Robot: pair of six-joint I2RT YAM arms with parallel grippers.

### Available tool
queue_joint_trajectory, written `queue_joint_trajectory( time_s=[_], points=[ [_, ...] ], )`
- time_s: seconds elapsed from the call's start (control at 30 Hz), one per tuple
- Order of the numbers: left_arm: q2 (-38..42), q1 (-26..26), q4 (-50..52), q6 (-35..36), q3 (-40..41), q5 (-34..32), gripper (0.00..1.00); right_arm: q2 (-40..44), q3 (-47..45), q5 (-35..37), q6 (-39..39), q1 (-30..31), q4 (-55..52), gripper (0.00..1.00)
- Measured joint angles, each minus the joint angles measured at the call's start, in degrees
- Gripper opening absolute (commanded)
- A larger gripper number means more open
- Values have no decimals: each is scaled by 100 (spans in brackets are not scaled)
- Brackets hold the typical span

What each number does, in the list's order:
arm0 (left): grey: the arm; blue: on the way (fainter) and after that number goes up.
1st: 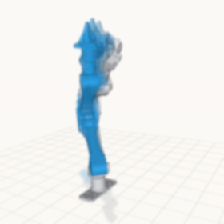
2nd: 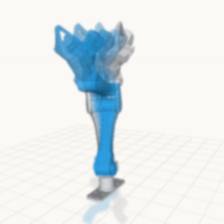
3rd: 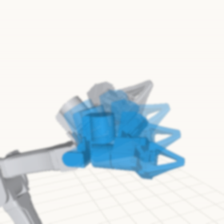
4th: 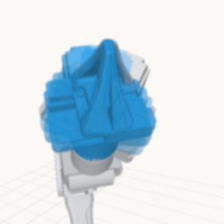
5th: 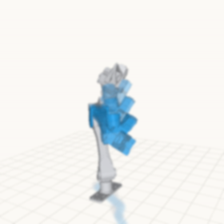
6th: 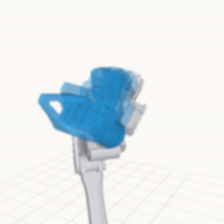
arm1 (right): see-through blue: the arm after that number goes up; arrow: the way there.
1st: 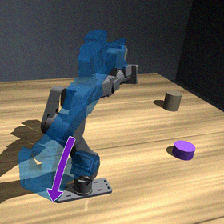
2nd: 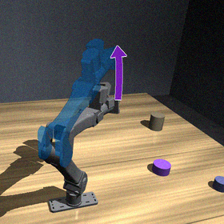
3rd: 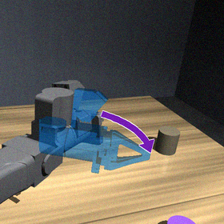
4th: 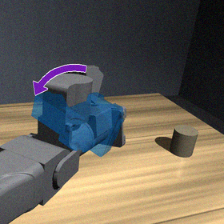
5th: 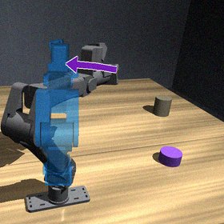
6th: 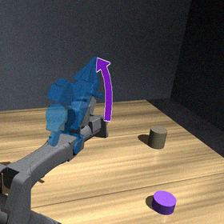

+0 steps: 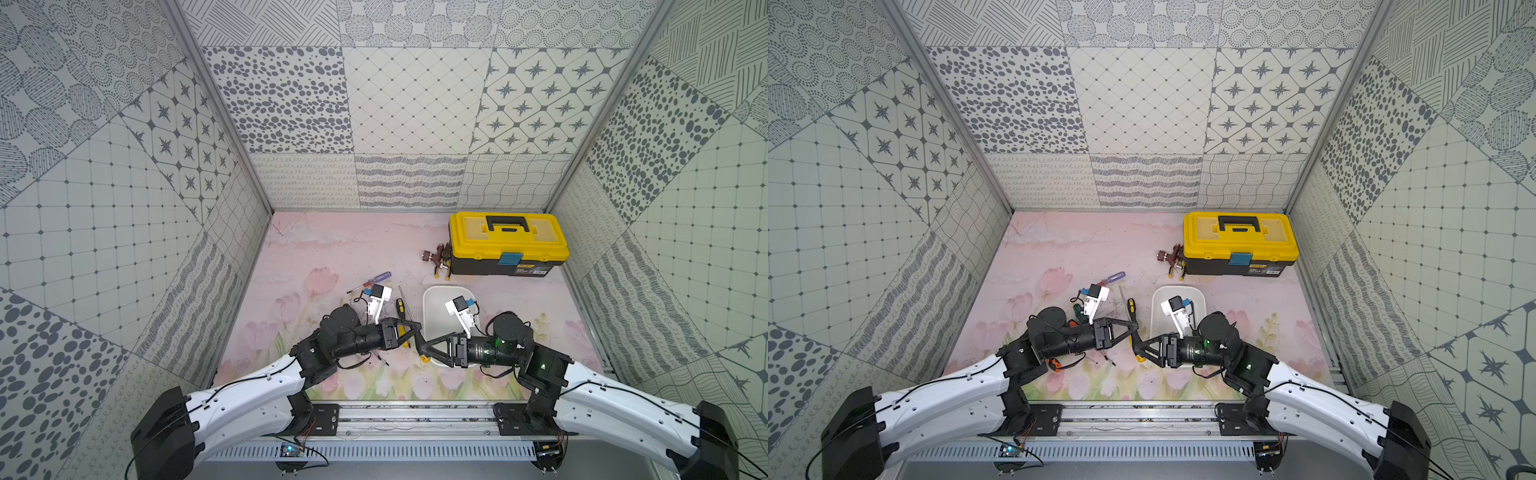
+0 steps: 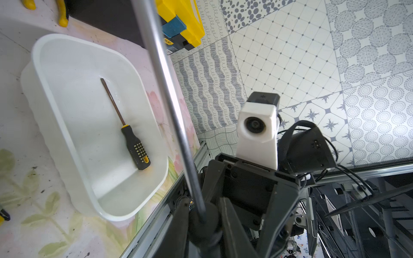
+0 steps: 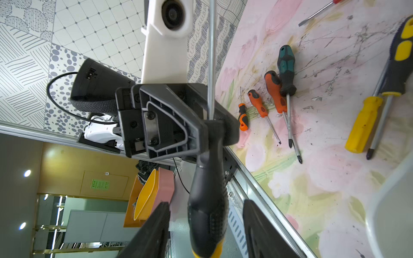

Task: Put the screwdriver on the desktop into the storage box
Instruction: Place the screwdriver in the storage box.

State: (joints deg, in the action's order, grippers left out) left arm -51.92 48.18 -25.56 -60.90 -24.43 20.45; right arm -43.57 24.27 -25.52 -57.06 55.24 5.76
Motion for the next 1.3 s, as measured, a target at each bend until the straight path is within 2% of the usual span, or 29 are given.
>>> queue_joint_trajectory(
  time_s=[0.17,0.43,0.67,0.7,0.77,0.8,0.83,0.87,0.93,1.03,1.3],
  points=[
    [94,0,-330,-48,109,39,0,-2,-11,-76,-46,0,140,42],
    [94,-2,-538,-61,157,50,0,-111,-13,-155,-87,0,387,40],
    [50,-22,-533,-46,162,35,0,-177,-13,-177,-87,0,433,10],
    [42,-22,-518,-44,160,33,9,-170,-13,-151,-74,0,404,8],
    [28,-22,-448,-37,127,28,43,-133,0,-83,-37,0,310,4],
    [24,-22,-382,2,92,7,56,-98,24,-28,4,0,216,1],
    [22,-22,-323,13,50,-24,67,-66,59,44,42,2,57,0],
    [20,-22,-216,17,-15,-85,73,-37,111,153,90,0,-166,0],
    [9,-22,-9,66,-136,-223,78,-17,269,476,199,0,-721,0],
    [-48,-22,413,120,-326,-461,79,-46,629,1025,352,-33,-1648,0],
    [-299,-22,1495,319,-761,-1032,67,-702,1521,2428,540,-101,-3679,0]
  ],
)
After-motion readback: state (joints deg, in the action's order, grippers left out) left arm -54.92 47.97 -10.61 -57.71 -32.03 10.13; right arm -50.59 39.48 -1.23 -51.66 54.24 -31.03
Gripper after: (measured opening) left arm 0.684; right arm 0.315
